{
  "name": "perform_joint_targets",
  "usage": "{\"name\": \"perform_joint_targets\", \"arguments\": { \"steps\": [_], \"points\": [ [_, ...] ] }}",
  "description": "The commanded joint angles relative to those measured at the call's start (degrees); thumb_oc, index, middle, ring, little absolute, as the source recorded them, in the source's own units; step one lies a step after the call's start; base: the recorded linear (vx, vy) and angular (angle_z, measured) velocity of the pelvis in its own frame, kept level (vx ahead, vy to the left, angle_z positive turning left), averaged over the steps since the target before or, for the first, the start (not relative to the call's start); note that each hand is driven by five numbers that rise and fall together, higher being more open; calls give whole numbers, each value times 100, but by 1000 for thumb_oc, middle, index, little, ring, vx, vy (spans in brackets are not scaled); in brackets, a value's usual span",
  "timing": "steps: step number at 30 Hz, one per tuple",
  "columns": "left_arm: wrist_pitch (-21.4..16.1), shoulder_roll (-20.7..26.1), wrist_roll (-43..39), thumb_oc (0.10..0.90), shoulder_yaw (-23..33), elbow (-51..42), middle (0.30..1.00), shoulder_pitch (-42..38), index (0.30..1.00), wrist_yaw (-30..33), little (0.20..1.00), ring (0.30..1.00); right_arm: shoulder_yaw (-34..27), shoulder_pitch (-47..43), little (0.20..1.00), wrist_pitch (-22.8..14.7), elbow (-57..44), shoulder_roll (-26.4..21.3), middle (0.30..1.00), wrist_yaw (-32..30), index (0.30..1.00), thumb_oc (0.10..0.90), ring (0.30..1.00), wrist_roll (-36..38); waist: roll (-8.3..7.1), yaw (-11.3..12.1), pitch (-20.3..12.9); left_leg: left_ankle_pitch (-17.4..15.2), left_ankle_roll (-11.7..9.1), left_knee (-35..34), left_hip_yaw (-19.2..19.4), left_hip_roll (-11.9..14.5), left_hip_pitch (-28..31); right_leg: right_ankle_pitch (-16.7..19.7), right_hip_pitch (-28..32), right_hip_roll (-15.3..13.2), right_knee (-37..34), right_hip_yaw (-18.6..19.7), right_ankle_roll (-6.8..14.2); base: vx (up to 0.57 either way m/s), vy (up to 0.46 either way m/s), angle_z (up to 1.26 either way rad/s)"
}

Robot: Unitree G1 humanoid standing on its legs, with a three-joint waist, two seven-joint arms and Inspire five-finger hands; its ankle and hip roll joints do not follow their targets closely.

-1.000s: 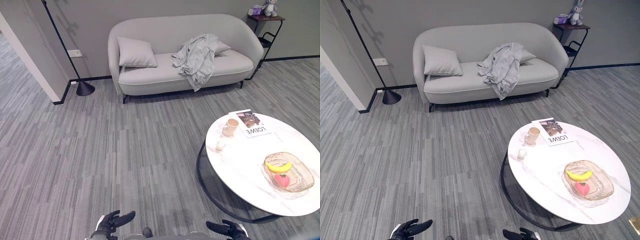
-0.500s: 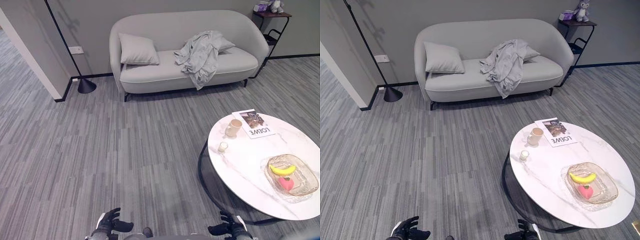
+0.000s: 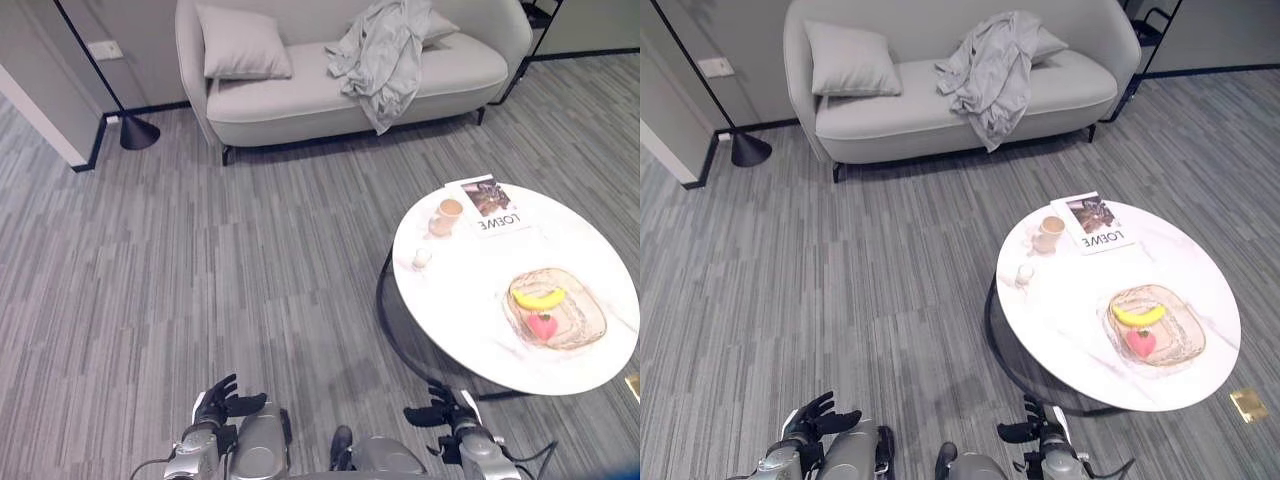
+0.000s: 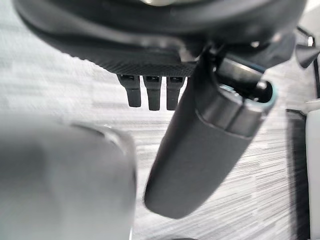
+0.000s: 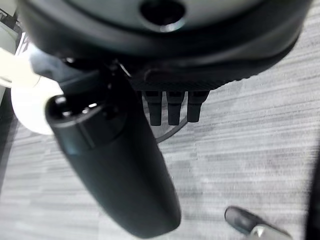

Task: Hang the clothes on the sofa on the clothes rack.

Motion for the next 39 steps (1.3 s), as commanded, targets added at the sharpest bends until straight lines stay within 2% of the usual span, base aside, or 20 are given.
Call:
{"name": "perform_joint_targets", "arguments": {
  "steps": [1,4,7,9,11,12,14,15,16,18,21,23,25,28,30,31,32,34,36,39],
  "points": [
    [-162,42,-20,800,-153,-223,900,270,900,47,900,900,-21,54,900,-224,-306,-330,900,-153,900,800,900,87,6,127,-307,593,-188,-2579,36,325,317,143,921,-435,-1147,-75,660,479,114,-18],
    [-154,78,44,800,-54,-156,900,293,900,78,900,900,-30,48,900,-201,-207,-360,900,-195,900,800,900,58,-5,171,-336,661,-310,-3487,318,532,-59,-56,1238,-456,-1155,-118,766,502,122,-8],
    [-174,107,-19,800,116,-88,900,410,900,53,900,900,28,48,900,-183,-183,-302,900,-70,900,800,900,-48,2,304,-546,936,-318,-3487,430,450,63,-82,1457,-561,-1155,66,999,750,295,-45],
    [-151,186,-13,800,190,-71,900,506,900,7,900,900,63,105,900,-147,-155,-219,900,64,900,800,900,-152,-162,495,-754,1285,-108,-3437,388,135,262,477,1355,-981,-575,286,1204,929,456,-129],
    [-185,322,-186,800,280,-241,900,449,900,13,900,900,126,-21,900,-132,-186,-210,900,180,900,800,900,-224,-359,512,-583,712,362,-3396,321,-487,846,2163,336,-1748,1832,436,1330,818,565,-70],
    [-207,347,-224,800,291,-240,900,424,900,37,900,900,132,-102,900,-151,-240,-214,900,168,900,800,900,-206,-295,459,-507,543,443,-3454,297,-501,1041,2379,-88,-1805,2284,467,1316,693,524,24],
    [-271,378,-348,800,350,-271,900,329,900,112,900,900,139,-208,900,-200,-381,-195,900,159,900,800,900,-85,-159,366,-389,293,482,-3487,236,-480,1353,1971,-648,-1988,2323,154,1261,543,233,99],
    [-318,361,-504,800,432,-222,900,243,900,111,900,900,212,-330,900,-243,-809,-233,900,229,900,800,900,-28,-73,282,-282,-13,412,-3487,213,-421,1694,1504,-930,-1849,1112,-437,1213,658,11,132],
    [-329,329,-483,800,465,-106,900,212,900,105,900,900,191,-353,900,-276,-1058,-249,900,241,900,800,900,59,-87,167,-232,-128,393,-3487,134,-490,1908,1447,-1194,-1248,-87,-241,1198,822,19,90],
    [-356,230,-390,800,591,208,900,197,900,74,900,900,141,-279,900,-351,-1319,-285,900,261,900,800,900,162,-163,-30,-187,-498,345,-3487,-197,-680,2401,1789,-1765,-638,-1155,406,1403,709,8,13],
    [-338,178,-320,800,644,313,900,202,900,29,900,900,130,-209,900,-361,-1470,-319,900,283,900,800,900,149,-195,-85,-194,-611,316,-3487,-355,-724,2535,1827,-2041,-663,-1155,114,1519,437,-21,96],
    [-305,75,-135,800,628,448,900,370,900,-52,900,900,47,101,900,-395,-1659,-396,900,383,900,800,900,147,-221,-116,-291,-921,353,-3487,-675,-853,2912,1986,-1733,-651,-1155,153,1377,565,-86,155],
    [-325,11,-139,800,621,505,900,406,900,-68,900,900,25,166,900,-419,-1640,-447,900,387,900,800,900,180,-158,-144,-323,-918,321,-3487,-781,-810,3050,2018,-1623,-608,-1155,214,1348,370,-131,66],
    [-341,-79,-262,800,515,425,900,463,900,-103,900,900,-128,275,900,-472,-1666,-556,900,342,900,800,900,383,-113,-146,-257,-328,-184,-1098,-714,-666,2206,1706,-1040,-576,-1155,189,1074,281,-174,67],
    [-313,-55,-204,800,448,436,900,400,900,-99,900,900,-183,239,900,-445,-1606,-576,900,277,900,800,900,351,-174,-125,-182,-80,-245,-436,-645,-553,1657,1550,-909,-620,-1155,172,983,257,-113,-8],
    [-268,-65,-118,800,236,309,900,359,900,-115,900,900,-248,177,900,-375,-1179,-585,900,114,900,800,900,453,-129,32,-94,-127,3,-1990,-384,-215,1080,1179,-468,-677,-1155,129,1022,691,34,6],
    [-218,-19,90,800,70,249,900,341,900,-87,900,900,-327,133,900,-343,-717,-610,900,-59,900,800,900,356,63,112,-169,514,-128,-3478,-678,-132,722,856,-219,-572,-1155,118,978,769,160,28],
    [-234,1,70,800,-15,217,900,366,900,-97,900,900,-290,135,900,-330,-383,-580,900,-9,900,800,900,331,222,41,-238,473,-93,-3487,-671,-164,1043,836,-46,-489,-1155,283,1017,417,180,-23],
    [-253,43,104,800,-30,117,900,378,900,-94,900,900,-327,105,900,-282,-137,-522,900,-55,900,800,900,248,189,22,-327,451,-13,-3487,-478,-264,1214,862,22,-681,-1043,285,1066,283,211,-128],
    [-243,231,165,800,-12,-80,900,298,900,-93,900,900,-375,-66,900,-166,199,-431,900,-68,900,800,900,126,236,50,-293,98,198,-3487,98,-312,1694,1051,-732,-1257,756,195,1225,195,210,-147]
  ]
}}
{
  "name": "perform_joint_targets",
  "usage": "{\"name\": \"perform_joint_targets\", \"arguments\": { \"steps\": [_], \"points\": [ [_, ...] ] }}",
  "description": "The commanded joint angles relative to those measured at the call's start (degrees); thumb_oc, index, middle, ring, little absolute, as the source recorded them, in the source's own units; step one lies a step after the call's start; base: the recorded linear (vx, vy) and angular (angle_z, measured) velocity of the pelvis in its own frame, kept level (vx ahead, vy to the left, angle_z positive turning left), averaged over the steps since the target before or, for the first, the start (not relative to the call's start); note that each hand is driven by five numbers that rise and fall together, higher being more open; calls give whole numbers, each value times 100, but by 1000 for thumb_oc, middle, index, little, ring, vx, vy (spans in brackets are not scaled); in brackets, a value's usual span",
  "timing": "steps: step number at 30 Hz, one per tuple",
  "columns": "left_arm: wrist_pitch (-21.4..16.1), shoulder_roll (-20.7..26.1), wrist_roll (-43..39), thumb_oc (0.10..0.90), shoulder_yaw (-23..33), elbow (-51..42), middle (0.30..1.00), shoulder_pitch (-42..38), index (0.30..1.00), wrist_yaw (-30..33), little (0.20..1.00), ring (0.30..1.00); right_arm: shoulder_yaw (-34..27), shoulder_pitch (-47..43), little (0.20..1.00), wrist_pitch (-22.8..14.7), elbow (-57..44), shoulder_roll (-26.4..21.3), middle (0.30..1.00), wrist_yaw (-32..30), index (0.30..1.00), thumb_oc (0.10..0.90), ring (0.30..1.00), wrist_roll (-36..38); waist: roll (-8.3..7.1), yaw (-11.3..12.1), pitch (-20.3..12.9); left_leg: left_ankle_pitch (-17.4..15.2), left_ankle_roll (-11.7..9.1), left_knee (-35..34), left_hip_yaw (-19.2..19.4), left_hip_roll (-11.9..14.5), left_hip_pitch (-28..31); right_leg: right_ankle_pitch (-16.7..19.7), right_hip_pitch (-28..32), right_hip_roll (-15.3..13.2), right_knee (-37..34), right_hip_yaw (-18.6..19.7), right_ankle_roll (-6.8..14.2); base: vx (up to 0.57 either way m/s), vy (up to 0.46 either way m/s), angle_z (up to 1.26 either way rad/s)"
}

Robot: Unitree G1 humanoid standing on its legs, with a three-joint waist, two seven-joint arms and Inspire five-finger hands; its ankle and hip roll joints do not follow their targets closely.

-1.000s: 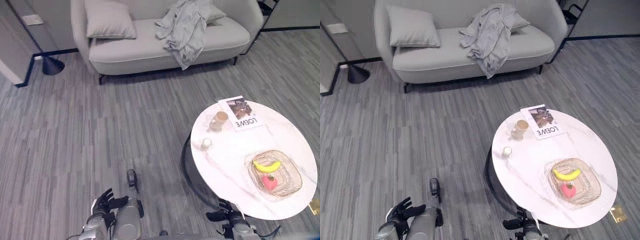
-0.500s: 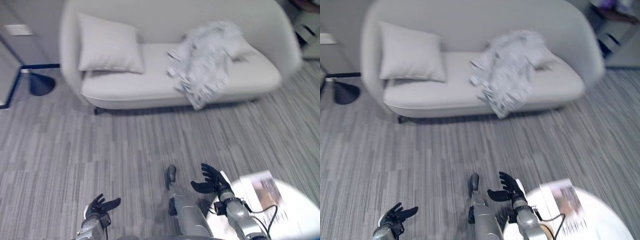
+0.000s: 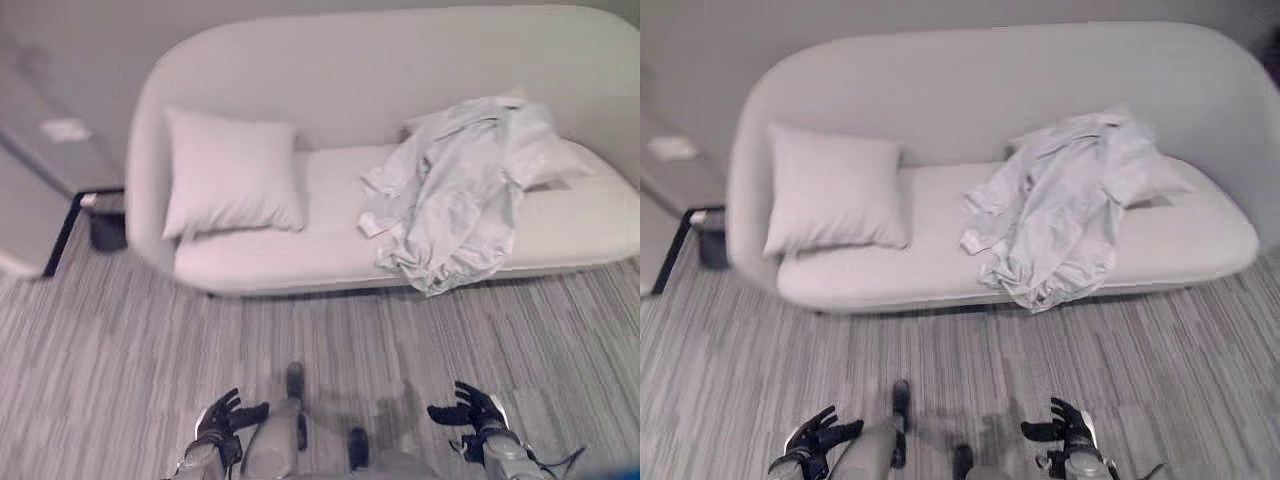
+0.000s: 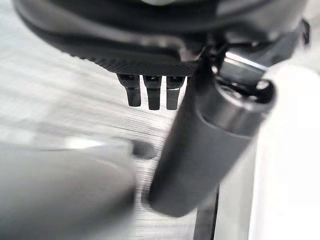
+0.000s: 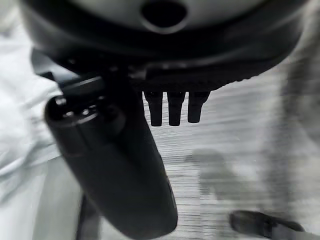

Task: Hang the clothes on the sofa on the clothes rack.

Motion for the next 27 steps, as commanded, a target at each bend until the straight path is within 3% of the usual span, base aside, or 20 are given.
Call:
{"name": "perform_joint_targets", "arguments": {
  "steps": [1,2,5,7,8,10,13,15,17,18,21,23,25,26,27],
  "points": [
    [-279,320,315,800,-132,-301,900,68,900,0,900,900,-78,211,900,-57,-506,-94,900,-126,900,800,900,-82,-466,228,-156,-564,-57,69,403,-105,593,719,-736,-1357,851,-867,625,184,151,-181],
    [-288,418,348,800,-150,-349,900,-11,900,44,900,900,-125,183,900,-21,-368,-53,900,-197,900,800,900,-106,-450,107,-88,-773,38,69,612,-161,873,1181,-1142,-1726,1594,-974,721,249,117,-119],
    [-317,518,409,800,-122,-555,900,3,900,41,900,900,-196,187,900,58,-331,-55,900,-190,900,800,900,-207,-404,59,-79,-1038,2,69,799,-138,1166,1312,-1343,-2108,1154,-1177,843,236,-12,-34],
    [-338,560,509,800,-125,-610,900,-12,900,44,900,900,-271,175,900,82,-342,-104,900,-187,900,800,900,-225,-416,50,-67,-1052,-70,69,881,-59,1234,1470,-1280,-2159,275,-1284,881,160,-151,-23],
    [-337,559,510,800,-125,-611,900,-12,900,44,900,900,-272,176,900,82,-342,-104,900,-187,900,800,900,-226,-409,47,-60,-1053,-72,69,877,-51,1242,1481,-1257,-2149,252,-1295,879,166,-208,-2],
    [-365,589,539,800,-98,-672,900,-11,900,42,900,900,-316,159,900,99,-339,-104,900,-152,900,800,900,-241,-507,8,-80,-1137,-198,69,827,14,1375,1844,-1350,-2219,-678,-1062,1094,252,-263,17],
    [-360,625,598,800,-94,-664,900,-21,900,73,900,900,-314,162,900,98,-306,-131,900,-158,900,800,900,-255,-579,23,-89,-1175,-289,69,881,120,1495,2133,-1389,-2310,-854,-1055,1231,207,-247,13],
    [-394,648,611,800,-145,-927,900,2,900,34,900,900,-273,282,900,103,-378,-137,900,-54,900,800,900,-323,-726,48,-222,-1255,-438,69,818,198,1675,1927,-1230,-2206,-794,-1043,1208,295,-363,32],
    [-394,638,553,800,-165,-990,900,-15,900,32,900,900,-274,286,900,92,-408,-167,900,-57,900,800,900,-313,-709,32,-215,-1205,-490,69,798,318,1688,1875,-1231,-2122,-705,-1033,1180,210,-390,6],
    [-424,553,438,800,-213,-1096,900,-32,900,-29,900,900,-211,333,900,56,-478,-310,900,24,900,800,900,-376,-610,-14,-233,-842,-603,528,671,770,1606,1558,-1020,-1728,-675,-1161,944,263,-587,-6],
    [-355,545,399,800,-169,-1210,900,9,900,-117,900,900,-184,396,900,8,-651,-462,900,45,900,800,900,-368,-618,10,-205,-196,-638,1924,491,1169,1132,1184,-482,-1235,-996,-1311,598,241,-581,48],
    [-308,526,387,800,-172,-1258,900,66,900,-148,900,900,-146,414,900,10,-800,-567,900,61,900,800,900,-420,-680,48,-123,20,-534,2925,530,1330,734,900,-161,-1050,-1056,-1385,365,158,-423,-4],
    [-288,520,414,800,-187,-1274,900,71,900,-151,900,900,-152,395,900,27,-836,-629,900,52,900,800,900,-445,-711,101,-68,-39,-487,3352,495,1256,481,817,-76,-1001,-1056,-1371,300,139,-264,-18],
    [-294,428,495,800,-307,-1151,900,-59,900,-170,900,900,-141,258,900,10,-909,-756,900,5,900,800,900,-433,-766,229,-23,-711,-309,2871,370,441,-140,708,56,-988,-1056,-1237,371,262,-147,15],
    [-297,402,575,800,-376,-1149,900,-94,900,-181,900,900,-159,245,900,8,-988,-816,900,-68,900,800,900,-486,-694,267,-79,-604,-263,1786,593,179,-202,693,101,-969,-1056,-1281,444,357,-134,15]
  ]
}}
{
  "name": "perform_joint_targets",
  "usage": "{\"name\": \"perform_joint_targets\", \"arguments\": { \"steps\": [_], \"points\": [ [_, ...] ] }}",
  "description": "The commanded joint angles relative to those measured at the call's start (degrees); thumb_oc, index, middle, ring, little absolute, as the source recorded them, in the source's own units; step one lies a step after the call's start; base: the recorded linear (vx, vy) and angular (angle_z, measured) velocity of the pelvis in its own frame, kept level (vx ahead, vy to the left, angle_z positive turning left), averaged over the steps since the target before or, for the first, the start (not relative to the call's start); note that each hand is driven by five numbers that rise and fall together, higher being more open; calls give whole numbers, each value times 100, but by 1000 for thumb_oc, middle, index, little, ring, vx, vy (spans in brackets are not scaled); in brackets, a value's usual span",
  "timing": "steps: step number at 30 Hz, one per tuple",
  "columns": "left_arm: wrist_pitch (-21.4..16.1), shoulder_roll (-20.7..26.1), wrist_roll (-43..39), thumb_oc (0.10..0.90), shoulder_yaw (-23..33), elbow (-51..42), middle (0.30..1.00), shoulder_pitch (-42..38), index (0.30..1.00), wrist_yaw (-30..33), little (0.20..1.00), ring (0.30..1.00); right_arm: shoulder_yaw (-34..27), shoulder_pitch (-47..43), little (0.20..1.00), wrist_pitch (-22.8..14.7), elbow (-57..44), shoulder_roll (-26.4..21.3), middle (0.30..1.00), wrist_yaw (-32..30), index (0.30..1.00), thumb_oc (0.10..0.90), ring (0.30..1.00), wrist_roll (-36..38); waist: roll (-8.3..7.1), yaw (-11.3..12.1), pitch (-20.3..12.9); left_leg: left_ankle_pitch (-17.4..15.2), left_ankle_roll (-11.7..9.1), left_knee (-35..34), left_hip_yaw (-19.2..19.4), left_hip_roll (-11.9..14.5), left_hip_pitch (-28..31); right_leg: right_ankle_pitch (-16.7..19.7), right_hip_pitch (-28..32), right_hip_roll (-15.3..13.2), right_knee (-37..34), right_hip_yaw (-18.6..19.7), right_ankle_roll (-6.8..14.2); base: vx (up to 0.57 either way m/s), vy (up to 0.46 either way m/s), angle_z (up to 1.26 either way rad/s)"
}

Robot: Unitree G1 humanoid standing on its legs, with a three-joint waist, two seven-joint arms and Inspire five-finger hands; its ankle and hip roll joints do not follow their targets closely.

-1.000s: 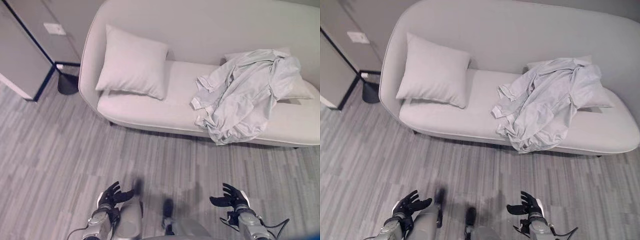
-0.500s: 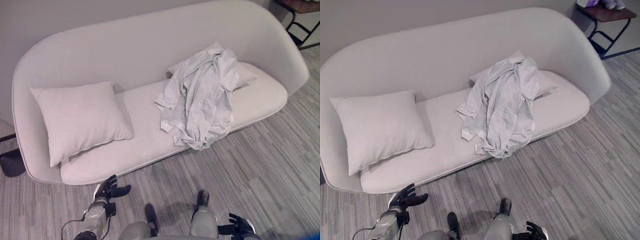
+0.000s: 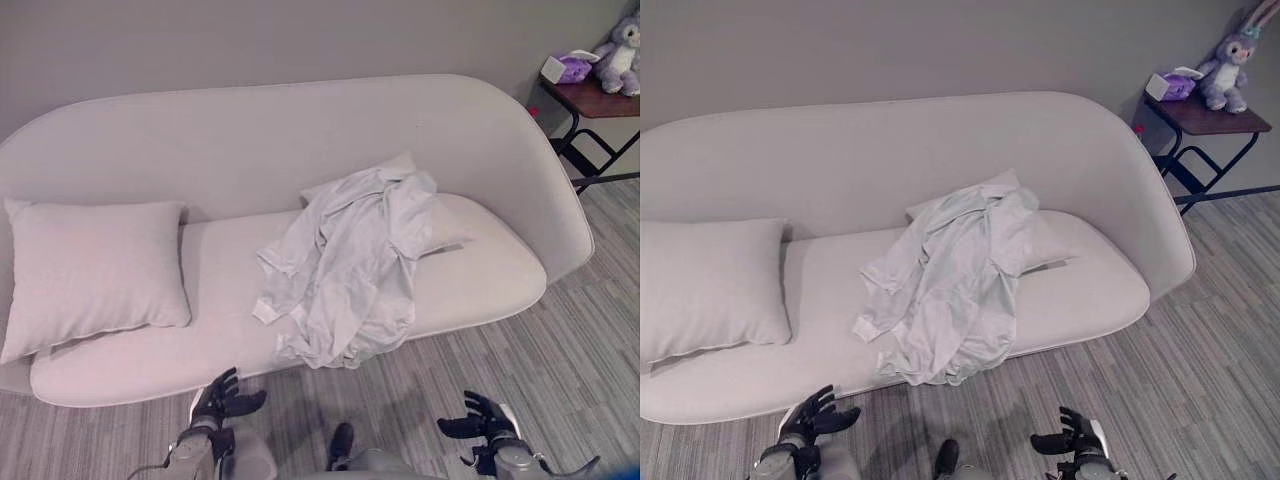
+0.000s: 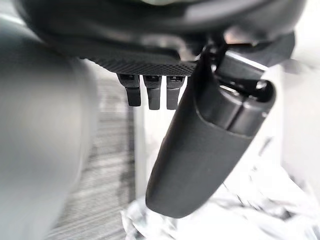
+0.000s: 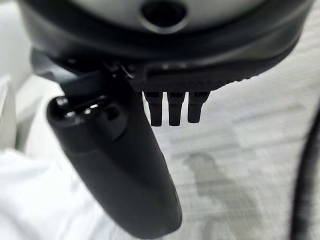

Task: Hang the clothes on the sofa on the clothes rack.

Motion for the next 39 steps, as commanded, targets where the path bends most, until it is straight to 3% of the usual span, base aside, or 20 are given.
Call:
{"name": "perform_joint_targets", "arguments": {
  "steps": [1,2,5,8,10,13,14,16,18,21,28,30,31,32,33,34,36,37,38,39],
  "points": [
    [-184,137,223,800,-137,-294,900,-260,900,-36,900,900,-11,-180,900,-216,-126,-431,900,-213,900,800,900,-232,347,148,128,81,234,-3429,450,-740,834,-183,313,-428,-64,425,867,388,24,2],
    [-188,125,208,800,-115,-310,900,-222,900,-10,900,900,22,-274,900,-210,-137,-486,900,-245,900,800,900,-325,466,254,17,303,225,-4357,277,-869,912,-288,408,-258,-64,491,883,346,27,-26],
    [-212,80,106,800,-81,-257,900,-227,900,42,900,900,65,-312,900,-250,-184,-482,900,-273,900,800,900,-428,435,244,-112,273,302,-4390,56,-1023,1124,-301,616,-232,-64,443,940,230,26,-56],
    [-166,234,84,800,12,-351,900,-326,900,134,900,900,120,-480,900,-228,-577,-345,900,-259,900,800,900,-603,390,177,129,14,535,-4390,294,-934,1738,-154,-419,-771,2421,523,1219,158,79,-55],
    [-195,310,113,800,108,-391,900,-336,900,184,900,900,105,-454,900,-232,-823,-287,900,-241,900,800,900,-685,333,163,163,-218,554,-4390,338,-888,1960,-15,-709,-1182,2922,474,1331,142,-54,-64],
    [-274,401,107,800,201,-589,900,-309,900,232,900,900,-39,-445,900,-255,-1231,-295,900,-238,900,800,900,-681,300,200,114,-421,456,-4390,446,-724,2074,248,-704,-1746,2061,263,1313,136,-203,3],
    [-294,432,88,800,211,-676,900,-298,900,258,900,900,-90,-470,900,-259,-1316,-337,900,-255,900,800,900,-667,277,211,125,-407,427,-4390,505,-670,2080,537,-718,-1828,1514,179,1312,177,-236,6],
    [-228,556,305,800,215,-1017,900,-173,900,144,900,900,-188,-335,900,-269,-1535,-442,900,-190,900,800,900,-739,161,259,-37,-506,377,-4390,438,-744,2173,384,-449,-1673,734,337,1354,218,-192,-2],
    [-277,598,319,800,235,-1215,900,-210,900,148,900,900,-225,-275,900,-283,-1873,-517,900,-127,900,800,900,-716,128,242,-39,-465,276,-4390,413,-648,2172,570,-329,-1480,429,380,1401,145,-213,58],
    [-487,728,54,800,322,-1750,900,-569,900,231,900,900,-92,-494,900,-416,-2262,-748,900,-32,900,800,900,-709,315,113,-49,-307,159,-4390,114,-513,1819,526,-152,-1244,-64,102,1381,57,-134,64],
    [-702,674,-262,800,392,-2095,900,-917,900,452,900,900,457,-1236,900,-502,-2514,-592,900,-13,900,800,900,-790,469,195,173,-356,156,-4363,178,-659,1777,436,-130,-1328,-64,241,1415,-16,32,9],
    [-747,661,-304,800,332,-2300,900,-990,900,489,900,900,424,-1243,900,-527,-2704,-687,900,-5,900,800,900,-755,419,151,377,-705,49,-3050,-43,-655,1076,411,-150,-1452,-64,263,1323,-149,55,28],
    [-740,655,-206,800,216,-2437,900,-1028,900,510,900,900,402,-1216,900,-531,-2635,-722,900,-43,900,800,900,-700,423,150,455,-835,-96,-2322,-223,-295,752,360,-73,-1545,-64,236,1261,-71,126,59],
    [-739,655,-206,800,215,-2438,900,-1030,900,511,900,900,401,-1217,900,-531,-2636,-721,900,-43,900,800,900,-700,421,138,443,-826,-93,-2316,-236,-302,726,366,-86,-1549,-64,224,1260,137,398,70],
    [-655,677,-179,800,136,-2684,900,-908,900,418,900,900,338,-1075,900,-448,-2650,-716,900,-14,900,800,900,-729,459,112,332,-566,-116,-2654,-241,448,992,280,118,-1696,-47,139,1357,139,281,44],
    [-653,677,-178,800,136,-2688,900,-905,900,418,900,900,337,-1072,900,-446,-2654,-716,900,-14,900,800,900,-730,451,111,327,-537,-114,-2693,-236,437,1004,286,114,-1703,-51,137,1356,251,497,24],
    [-605,753,-157,800,103,-2789,900,-821,900,333,900,900,123,-789,900,-417,-2648,-635,900,-16,900,800,900,-632,466,45,110,118,-229,-3177,-261,1082,1117,248,240,-1936,-21,79,1505,239,507,25],
    [-616,798,-202,800,131,-2898,900,-748,900,309,900,900,83,-683,900,-420,-2698,-599,900,1,900,800,900,-608,507,93,-2,127,-276,-3385,-434,1073,1191,251,234,-1988,-55,163,1561,235,606,33],
    [-628,804,-217,800,134,-2992,900,-705,900,299,900,900,33,-622,900,-423,-2714,-563,900,28,900,800,900,-584,535,124,-89,43,-498,-3459,-829,961,1143,446,206,-2183,-64,166,1669,204,634,15],
    [-616,806,-188,800,95,-3087,900,-698,900,263,900,900,-79,-548,900,-420,-2727,-527,900,70,900,800,900,-541,585,43,-192,-238,-559,-3674,-811,781,1200,751,278,-2338,-64,78,1803,163,820,-8]
  ]
}}
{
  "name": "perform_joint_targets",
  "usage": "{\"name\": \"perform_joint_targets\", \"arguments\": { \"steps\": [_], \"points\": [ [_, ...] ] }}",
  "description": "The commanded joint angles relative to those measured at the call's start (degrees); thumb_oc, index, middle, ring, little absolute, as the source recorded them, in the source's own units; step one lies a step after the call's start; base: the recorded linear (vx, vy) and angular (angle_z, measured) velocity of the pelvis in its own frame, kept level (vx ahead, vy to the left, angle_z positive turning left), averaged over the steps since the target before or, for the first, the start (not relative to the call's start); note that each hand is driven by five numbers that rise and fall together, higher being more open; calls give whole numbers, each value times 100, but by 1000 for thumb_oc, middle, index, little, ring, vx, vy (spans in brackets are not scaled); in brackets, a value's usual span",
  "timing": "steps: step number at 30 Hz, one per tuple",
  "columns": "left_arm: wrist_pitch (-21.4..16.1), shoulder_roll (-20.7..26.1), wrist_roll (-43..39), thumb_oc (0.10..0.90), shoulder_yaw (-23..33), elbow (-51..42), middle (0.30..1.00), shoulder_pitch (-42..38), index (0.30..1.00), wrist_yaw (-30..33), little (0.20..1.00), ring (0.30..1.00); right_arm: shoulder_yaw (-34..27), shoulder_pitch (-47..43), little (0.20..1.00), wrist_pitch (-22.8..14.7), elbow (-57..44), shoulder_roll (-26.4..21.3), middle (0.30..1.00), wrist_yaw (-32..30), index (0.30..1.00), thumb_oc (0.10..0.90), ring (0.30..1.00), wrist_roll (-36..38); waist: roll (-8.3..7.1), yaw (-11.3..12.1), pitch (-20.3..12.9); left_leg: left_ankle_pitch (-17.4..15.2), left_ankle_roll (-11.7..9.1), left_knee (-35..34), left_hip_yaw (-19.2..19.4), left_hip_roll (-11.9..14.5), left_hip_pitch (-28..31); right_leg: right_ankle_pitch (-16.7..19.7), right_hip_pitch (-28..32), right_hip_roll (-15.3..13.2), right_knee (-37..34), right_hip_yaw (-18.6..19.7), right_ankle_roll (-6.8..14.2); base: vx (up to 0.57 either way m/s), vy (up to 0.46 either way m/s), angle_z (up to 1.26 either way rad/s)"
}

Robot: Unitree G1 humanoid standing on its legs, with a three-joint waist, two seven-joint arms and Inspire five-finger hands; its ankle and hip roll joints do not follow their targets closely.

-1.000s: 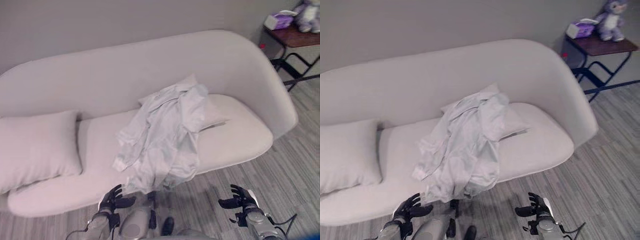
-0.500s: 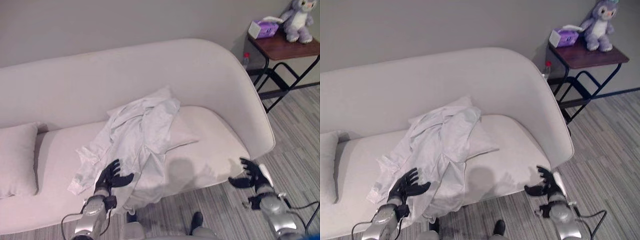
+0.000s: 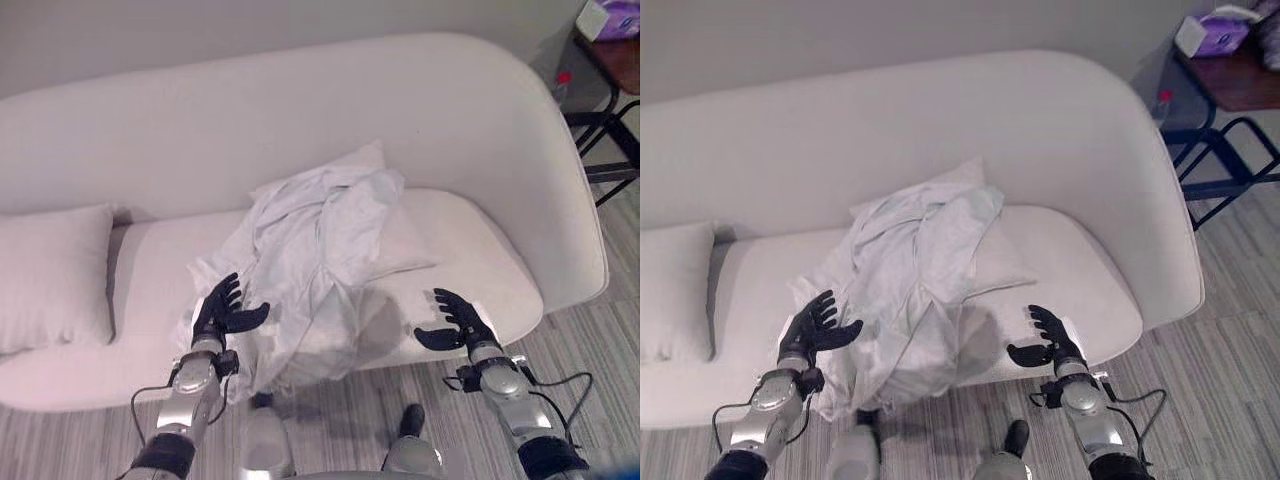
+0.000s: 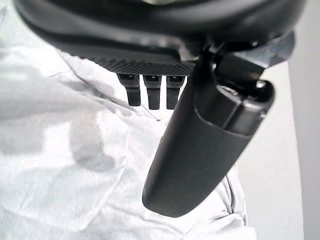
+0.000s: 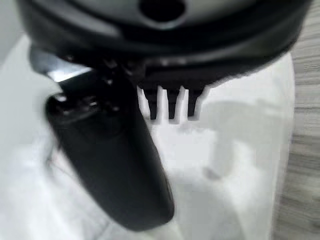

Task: Hang the clothes on the sofa on the clothes rack.

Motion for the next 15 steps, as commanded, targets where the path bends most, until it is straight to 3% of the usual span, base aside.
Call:
{"name": "perform_joint_targets", "arguments": {
  "steps": [1,2,3,4,5,6,7,8,9,10,15],
  "points": [
    [-440,391,-191,800,279,-1059,900,-120,900,-100,900,900,16,-186,900,-283,-391,-110,900,-63,900,800,900,88,-278,236,-750,-299,-77,-622,-252,-749,263,1334,-103,-1155,121,225,317,112,1026,-19],
    [-466,515,-68,800,278,-1122,900,-181,900,-143,900,900,-25,-280,900,-302,-397,27,900,-94,900,800,900,169,-277,191,-713,-282,148,-861,-4,-1137,377,1169,-379,-1188,484,286,183,53,813,-24],
    [-466,517,-68,800,280,-1123,900,-183,900,-143,900,900,-25,-283,900,-302,-397,29,900,-94,900,800,900,169,-295,196,-724,-266,156,-875,7,-1158,368,1169,-414,-1211,501,307,187,9,610,-32],
    [-466,545,-80,800,257,-1142,900,-198,900,-221,900,900,-38,-320,900,-309,-460,12,900,-88,900,800,900,179,-245,189,-692,-210,243,-1076,87,-1272,513,886,-578,-941,784,570,38,-38,482,-36],
    [-467,586,-142,800,246,-1154,900,-208,900,-293,900,900,-12,-396,900,-394,-503,16,900,-108,900,800,900,290,-104,270,-612,-131,384,-1312,256,-1368,633,177,-698,-455,1166,172,-117,-34,474,-37],
    [-467,585,-142,800,246,-1154,900,-208,900,-293,900,900,-12,-396,900,-395,-503,15,900,-108,900,800,900,290,-97,263,-609,-131,379,-1312,247,-1360,634,164,-693,-448,1178,162,-121,-31,455,-25],
    [-417,619,-111,800,210,-1167,900,-214,900,-322,900,900,32,-502,900,-397,-463,-13,900,-156,900,800,900,293,-28,285,-552,-205,414,-1312,305,-1438,696,-424,-723,-48,1360,-188,-196,-9,212,-26],
    [-408,605,-43,800,229,-1169,900,-193,900,-313,900,900,58,-598,900,-393,-423,-20,900,-184,900,800,900,271,-36,297,-510,-211,430,-1312,342,-1488,724,-606,-744,195,1223,-185,-267,-71,247,-17],
    [-336,639,268,800,222,-1106,900,-163,900,-255,900,900,57,-621,900,-415,-356,-91,900,-294,900,800,900,190,-58,289,-445,-164,492,-1312,452,-1567,736,-681,-716,405,1001,-147,-393,-53,117,-17],
    [-392,551,84,800,268,-1237,900,-86,900,-265,900,900,71,-740,900,-366,-368,-200,900,-296,900,800,900,123,-125,284,-415,-146,522,-1312,357,-1718,703,-497,-644,598,442,501,-327,-41,69,-9],
    [-437,317,-123,800,285,-1336,900,43,900,-290,900,900,24,-1003,900,-279,-341,-311,900,-501,900,800,900,-10,-146,326,-495,-171,537,-1312,417,-1742,642,-241,-599,602,49,509,-193,48,-5,10]
  ]
}}
